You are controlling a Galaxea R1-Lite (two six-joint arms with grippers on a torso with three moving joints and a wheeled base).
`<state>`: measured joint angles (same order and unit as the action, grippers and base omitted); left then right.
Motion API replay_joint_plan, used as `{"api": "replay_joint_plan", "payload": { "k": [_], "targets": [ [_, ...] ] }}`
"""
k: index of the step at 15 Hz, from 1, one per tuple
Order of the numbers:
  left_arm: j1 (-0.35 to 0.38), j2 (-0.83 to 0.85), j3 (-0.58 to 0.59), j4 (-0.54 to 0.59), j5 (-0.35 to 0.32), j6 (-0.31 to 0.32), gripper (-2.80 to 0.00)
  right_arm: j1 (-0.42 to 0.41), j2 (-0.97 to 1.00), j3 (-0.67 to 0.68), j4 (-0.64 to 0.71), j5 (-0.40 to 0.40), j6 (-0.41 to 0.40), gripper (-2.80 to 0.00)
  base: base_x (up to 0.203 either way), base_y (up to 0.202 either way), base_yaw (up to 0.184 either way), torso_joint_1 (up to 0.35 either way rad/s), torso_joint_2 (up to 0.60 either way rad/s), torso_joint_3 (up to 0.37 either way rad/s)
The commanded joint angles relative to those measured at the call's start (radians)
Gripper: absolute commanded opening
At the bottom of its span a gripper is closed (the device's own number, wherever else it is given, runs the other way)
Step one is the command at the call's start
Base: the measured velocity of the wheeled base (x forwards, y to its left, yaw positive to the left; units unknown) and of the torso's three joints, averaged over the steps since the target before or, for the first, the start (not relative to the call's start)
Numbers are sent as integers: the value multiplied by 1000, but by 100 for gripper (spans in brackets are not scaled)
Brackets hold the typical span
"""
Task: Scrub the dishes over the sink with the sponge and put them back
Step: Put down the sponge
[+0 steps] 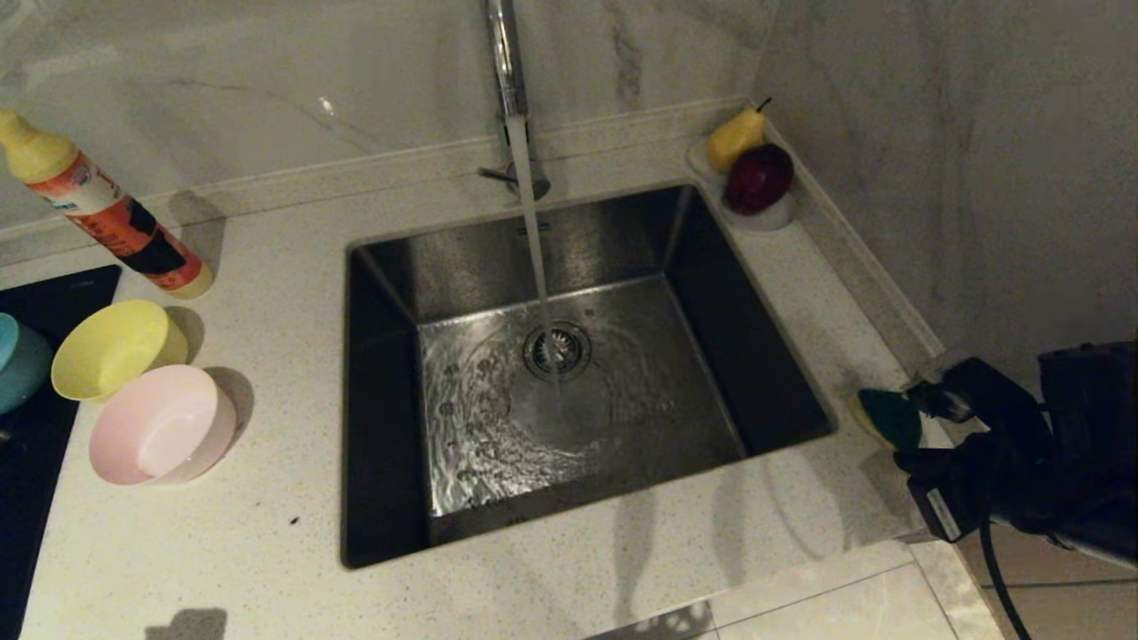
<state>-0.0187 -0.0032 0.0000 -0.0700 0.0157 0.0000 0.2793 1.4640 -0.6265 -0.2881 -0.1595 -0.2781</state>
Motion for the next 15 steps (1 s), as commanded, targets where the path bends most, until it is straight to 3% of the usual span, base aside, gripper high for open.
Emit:
{"api": "replay_joint_plan", "payload": {
  "k": [1, 15],
  "targets": [
    [0, 2, 29, -1, 1, 0, -280, -15, 57, -40, -2, 7, -3, -280, 0, 0, 0, 0, 0, 0],
    [-1, 2, 29, -1, 0, 0, -280, -22, 95, -163, 6, 4, -4, -280, 0, 0, 0, 0, 0, 0]
  ]
}}
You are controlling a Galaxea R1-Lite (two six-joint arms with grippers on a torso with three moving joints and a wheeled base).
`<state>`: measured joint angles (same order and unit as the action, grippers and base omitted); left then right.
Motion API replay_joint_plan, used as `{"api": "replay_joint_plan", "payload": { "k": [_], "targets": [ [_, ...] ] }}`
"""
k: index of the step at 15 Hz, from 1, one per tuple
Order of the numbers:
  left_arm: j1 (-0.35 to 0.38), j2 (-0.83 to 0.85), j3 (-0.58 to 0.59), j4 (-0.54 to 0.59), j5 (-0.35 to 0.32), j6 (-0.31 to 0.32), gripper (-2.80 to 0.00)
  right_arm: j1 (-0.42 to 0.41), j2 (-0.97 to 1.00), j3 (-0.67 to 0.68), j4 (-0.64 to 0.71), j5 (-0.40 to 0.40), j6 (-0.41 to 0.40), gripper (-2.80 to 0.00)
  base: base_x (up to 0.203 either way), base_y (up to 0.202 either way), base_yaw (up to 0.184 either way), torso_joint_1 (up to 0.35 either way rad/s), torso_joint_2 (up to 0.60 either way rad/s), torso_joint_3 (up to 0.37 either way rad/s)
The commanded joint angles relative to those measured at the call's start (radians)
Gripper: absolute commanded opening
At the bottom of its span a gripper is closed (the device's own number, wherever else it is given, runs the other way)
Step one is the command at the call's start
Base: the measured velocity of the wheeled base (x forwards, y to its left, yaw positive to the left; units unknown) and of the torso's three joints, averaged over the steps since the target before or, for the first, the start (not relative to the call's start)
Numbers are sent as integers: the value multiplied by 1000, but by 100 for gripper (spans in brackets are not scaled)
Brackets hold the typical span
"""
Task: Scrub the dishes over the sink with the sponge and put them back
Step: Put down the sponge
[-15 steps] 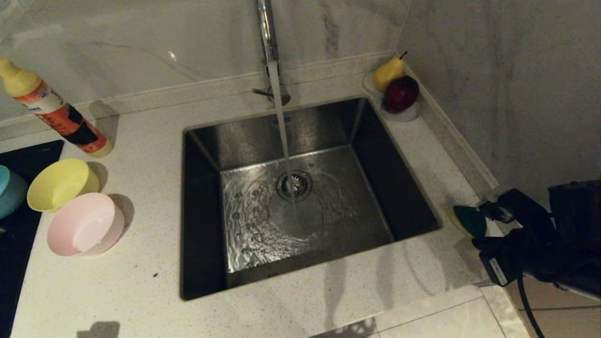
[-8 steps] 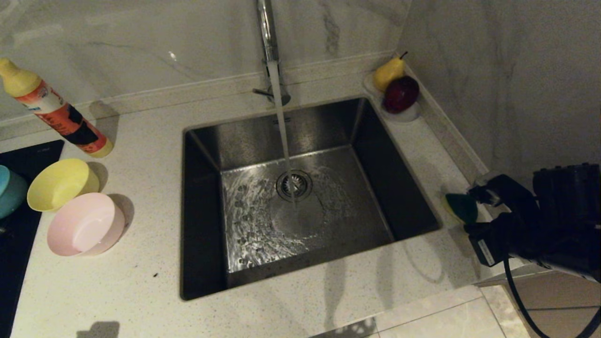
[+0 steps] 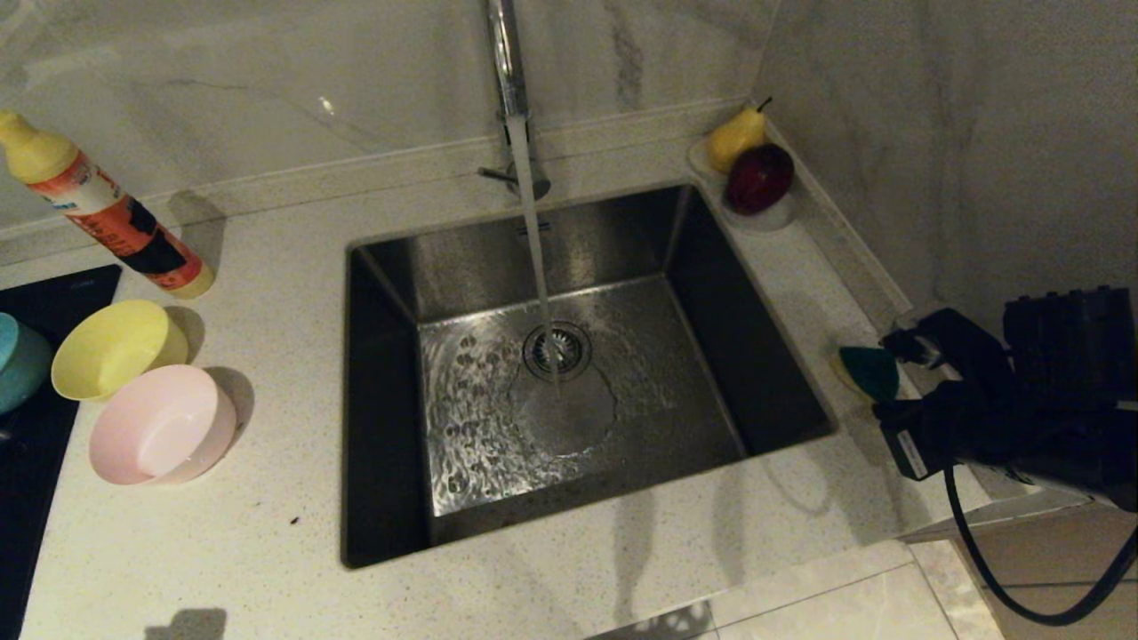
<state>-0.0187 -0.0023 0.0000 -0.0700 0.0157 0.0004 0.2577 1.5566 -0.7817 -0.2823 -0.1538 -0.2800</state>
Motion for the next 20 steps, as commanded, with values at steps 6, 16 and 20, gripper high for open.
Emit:
{"api": "replay_joint_plan", "payload": {
  "k": [6, 16, 20],
  "targets": [
    [0, 1, 29, -1, 0, 0, -280, -8, 19, -8, -6, -10, -4, -280, 0, 0, 0, 0, 0, 0],
    [-1, 1, 29, -1, 0, 0, -280, -23, 19, -24, -6, -10, -25, 0, 0, 0, 0, 0, 0, 0],
    [0, 1, 29, -1, 0, 0, -280, -21, 11, -24, -6, -9, -10, 0, 0, 0, 0, 0, 0, 0]
  ]
}}
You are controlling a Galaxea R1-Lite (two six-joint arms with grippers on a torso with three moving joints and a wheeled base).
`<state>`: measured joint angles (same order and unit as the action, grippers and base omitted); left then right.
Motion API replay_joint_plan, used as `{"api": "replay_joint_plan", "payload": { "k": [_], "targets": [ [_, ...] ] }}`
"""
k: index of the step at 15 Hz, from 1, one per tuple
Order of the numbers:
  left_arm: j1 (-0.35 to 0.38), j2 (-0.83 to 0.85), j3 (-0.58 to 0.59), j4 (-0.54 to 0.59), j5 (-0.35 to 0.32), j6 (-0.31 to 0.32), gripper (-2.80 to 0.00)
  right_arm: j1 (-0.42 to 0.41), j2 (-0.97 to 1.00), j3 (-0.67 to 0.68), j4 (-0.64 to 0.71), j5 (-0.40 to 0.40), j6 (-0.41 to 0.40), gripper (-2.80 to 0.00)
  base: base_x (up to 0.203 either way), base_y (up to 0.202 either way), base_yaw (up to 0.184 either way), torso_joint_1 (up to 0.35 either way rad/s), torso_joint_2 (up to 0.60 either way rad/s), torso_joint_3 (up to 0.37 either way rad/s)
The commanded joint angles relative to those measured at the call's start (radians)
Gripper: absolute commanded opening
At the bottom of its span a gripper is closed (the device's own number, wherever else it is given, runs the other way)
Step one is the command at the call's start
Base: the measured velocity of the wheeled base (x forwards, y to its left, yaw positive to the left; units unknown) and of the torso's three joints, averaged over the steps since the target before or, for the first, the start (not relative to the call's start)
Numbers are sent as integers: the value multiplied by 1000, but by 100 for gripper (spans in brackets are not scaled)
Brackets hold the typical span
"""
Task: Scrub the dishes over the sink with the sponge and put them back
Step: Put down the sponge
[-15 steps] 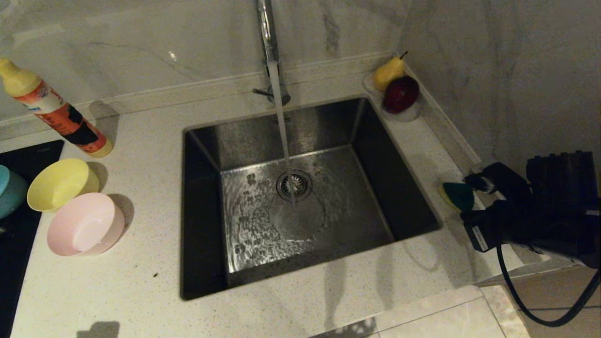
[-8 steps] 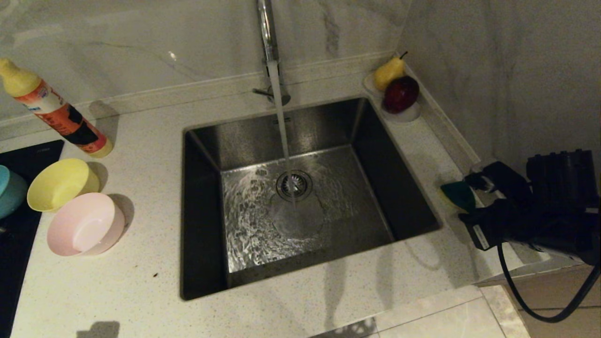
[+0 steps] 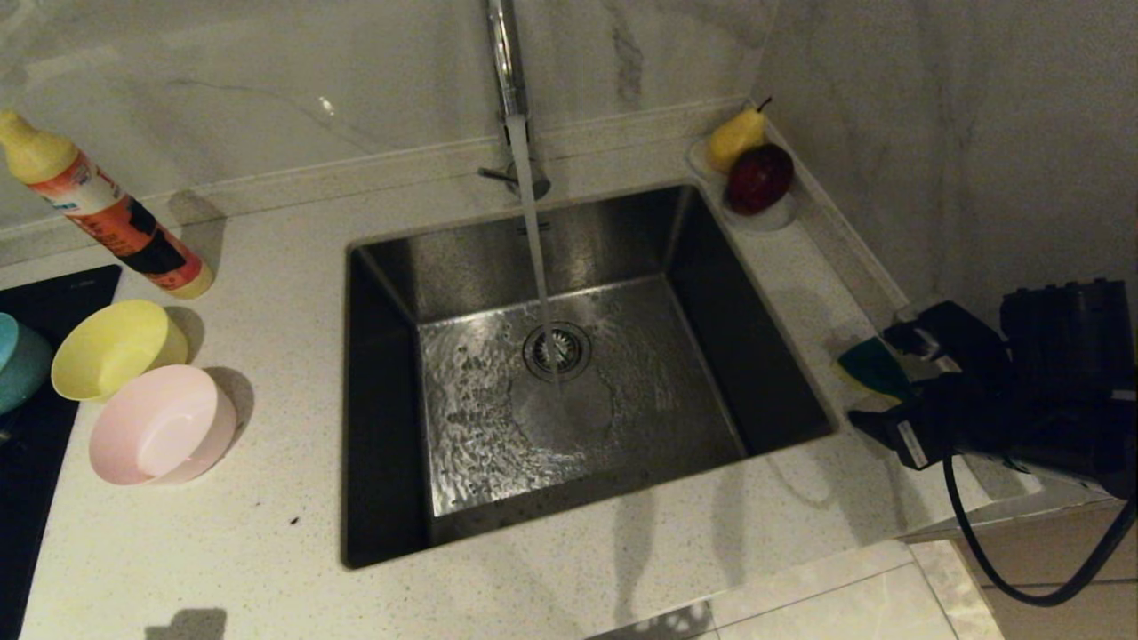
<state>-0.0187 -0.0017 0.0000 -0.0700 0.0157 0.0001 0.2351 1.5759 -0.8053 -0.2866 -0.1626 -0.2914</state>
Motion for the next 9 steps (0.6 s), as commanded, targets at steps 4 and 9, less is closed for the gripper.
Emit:
{"api": "replay_joint_plan", "payload": {
  "k": [4, 9],
  "targets": [
    [0, 0, 29, -1, 1, 0, -280, 12, -49, -7, 4, 3, 5, 0, 0, 0, 0, 0, 0, 0],
    [0, 0, 29, -1, 1, 0, -280, 72, -168, 21, 7, -1, 41, -280, 0, 0, 0, 0, 0, 0]
  ]
}}
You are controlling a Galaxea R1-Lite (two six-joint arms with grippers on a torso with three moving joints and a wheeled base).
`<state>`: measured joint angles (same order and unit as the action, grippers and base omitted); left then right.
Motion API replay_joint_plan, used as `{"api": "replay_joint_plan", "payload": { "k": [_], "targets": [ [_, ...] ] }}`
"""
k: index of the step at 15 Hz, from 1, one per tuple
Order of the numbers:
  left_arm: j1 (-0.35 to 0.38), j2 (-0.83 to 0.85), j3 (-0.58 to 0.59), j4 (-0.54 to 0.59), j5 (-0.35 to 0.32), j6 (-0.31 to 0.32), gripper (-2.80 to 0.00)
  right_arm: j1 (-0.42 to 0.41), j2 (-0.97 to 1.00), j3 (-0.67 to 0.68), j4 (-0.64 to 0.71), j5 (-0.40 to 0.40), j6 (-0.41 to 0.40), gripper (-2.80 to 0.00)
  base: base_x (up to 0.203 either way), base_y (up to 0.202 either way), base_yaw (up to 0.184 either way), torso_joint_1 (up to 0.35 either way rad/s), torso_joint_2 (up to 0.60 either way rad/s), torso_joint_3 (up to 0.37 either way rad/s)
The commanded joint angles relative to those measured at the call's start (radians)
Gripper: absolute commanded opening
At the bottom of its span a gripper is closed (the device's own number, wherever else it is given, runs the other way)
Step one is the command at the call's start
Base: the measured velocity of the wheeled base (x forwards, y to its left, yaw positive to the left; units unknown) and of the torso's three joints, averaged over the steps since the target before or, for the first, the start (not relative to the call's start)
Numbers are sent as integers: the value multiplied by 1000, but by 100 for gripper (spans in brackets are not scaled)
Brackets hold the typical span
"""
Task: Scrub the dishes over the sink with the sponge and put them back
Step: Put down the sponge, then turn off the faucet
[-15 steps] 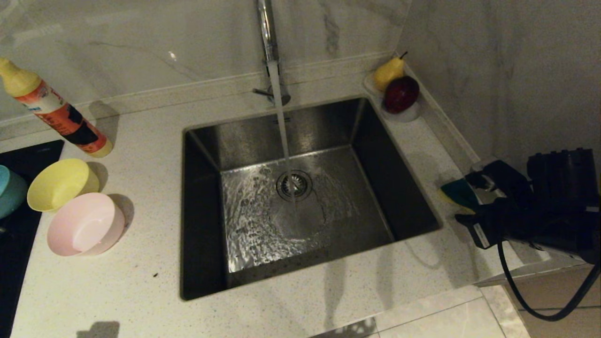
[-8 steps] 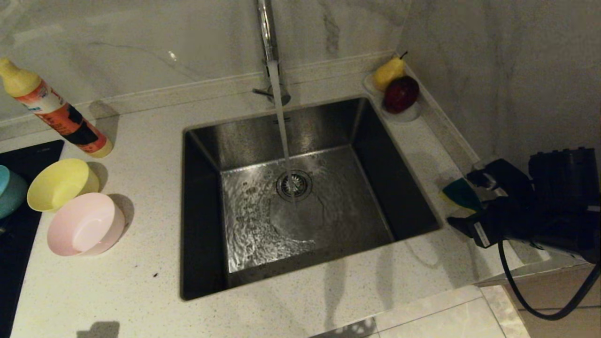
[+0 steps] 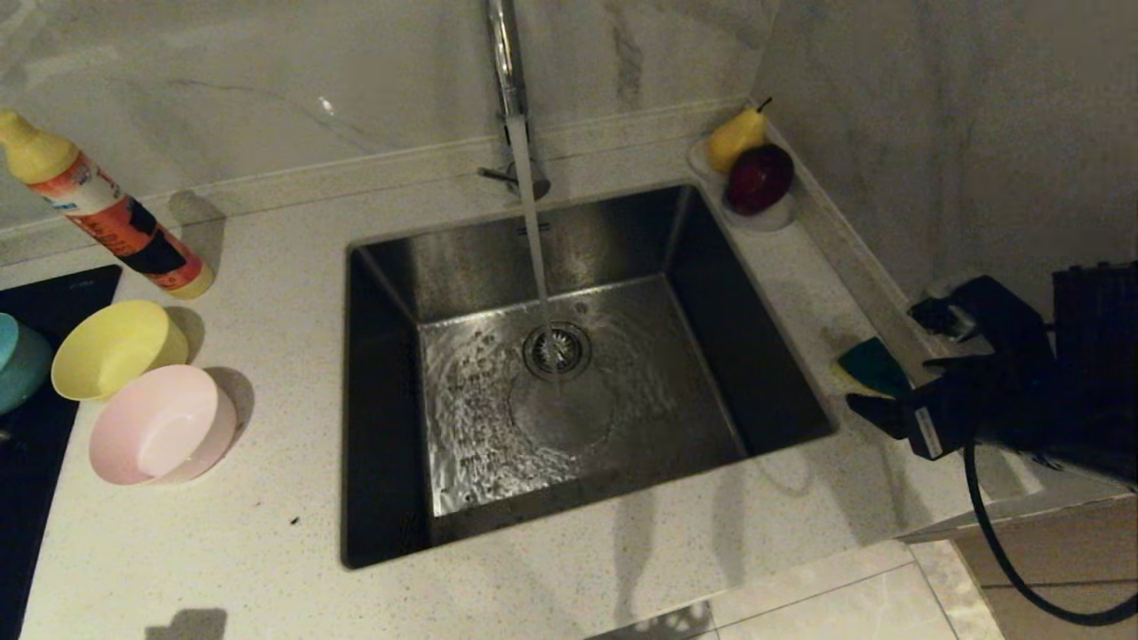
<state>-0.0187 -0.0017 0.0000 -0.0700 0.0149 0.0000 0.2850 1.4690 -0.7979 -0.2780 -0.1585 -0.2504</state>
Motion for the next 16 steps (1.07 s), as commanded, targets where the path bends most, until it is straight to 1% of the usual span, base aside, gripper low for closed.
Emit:
{"api": "replay_joint_plan", "payload": {
  "k": [1, 3, 6, 8, 9, 11, 13, 16],
  "targets": [
    [0, 0, 29, -1, 2, 0, -280, 37, -89, 20, -1, -13, 2, -280, 0, 0, 0, 0, 0, 0],
    [-1, 0, 29, -1, 1, 0, -280, 51, -154, 22, -5, -13, 7, -280, 0, 0, 0, 0, 0, 0],
    [0, 0, 29, -1, 0, 0, -280, 116, -294, 35, 5, -7, 44, -280, 0, 0, 0, 0, 0, 0],
    [-1, 0, 29, -1, 1, 0, -280, 139, -390, 56, 19, -2, 51, -280, 0, 0, 0, 0, 0, 0],
    [0, 0, 29, -1, 2, 0, -280, 142, -438, 62, 39, 12, 53, -280, 0, 0, 0, 0, 0, 0],
    [-1, 0, 29, -1, 0, 0, -280, 135, -560, 78, 112, 85, 64, -280, 0, 0, 0, 0, 0, 0],
    [0, 0, 29, -1, 1, 0, -280, 87, -695, 107, 202, 176, 75, -280, 0, 0, 0, 0, 0, 0],
    [0, 0, 29, -1, 2, 0, -280, -68, -889, 203, 292, 298, 81, -280, 0, 0, 0, 0, 0, 0]
  ]
}}
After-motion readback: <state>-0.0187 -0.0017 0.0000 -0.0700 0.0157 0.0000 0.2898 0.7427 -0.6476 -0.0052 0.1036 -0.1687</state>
